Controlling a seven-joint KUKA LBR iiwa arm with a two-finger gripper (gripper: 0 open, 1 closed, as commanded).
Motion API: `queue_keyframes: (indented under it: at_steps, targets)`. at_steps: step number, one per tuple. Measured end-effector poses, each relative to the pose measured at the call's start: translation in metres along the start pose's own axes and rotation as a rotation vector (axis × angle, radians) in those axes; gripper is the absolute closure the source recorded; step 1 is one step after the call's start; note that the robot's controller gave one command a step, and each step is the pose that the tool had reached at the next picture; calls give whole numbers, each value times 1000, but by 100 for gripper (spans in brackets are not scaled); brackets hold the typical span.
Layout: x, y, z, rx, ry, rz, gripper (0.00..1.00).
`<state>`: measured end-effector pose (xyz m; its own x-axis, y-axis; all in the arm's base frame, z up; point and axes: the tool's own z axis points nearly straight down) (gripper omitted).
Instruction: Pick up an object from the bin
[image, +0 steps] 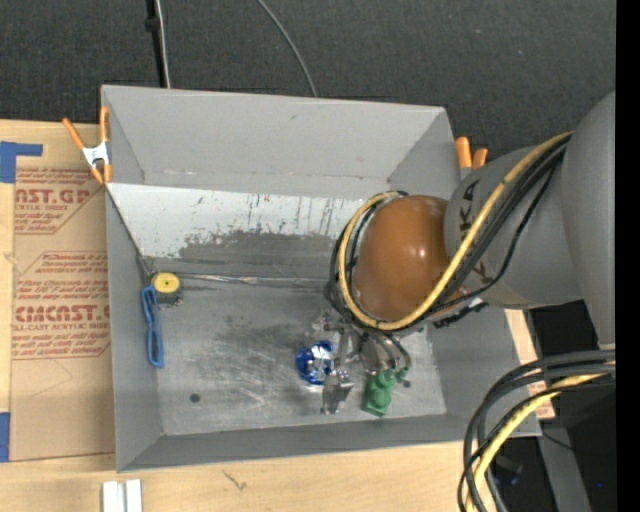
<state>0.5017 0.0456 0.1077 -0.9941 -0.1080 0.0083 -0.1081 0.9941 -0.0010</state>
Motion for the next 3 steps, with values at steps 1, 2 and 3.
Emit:
queue_keyframes:
  at_steps: [1, 2, 3]
  targets:
    - [-15, -48, 37, -4, -16, -50, 0]
    - [13, -1, 35, -1, -20, 54, 0]
    - [12, -1, 34, -2, -18, 53, 100]
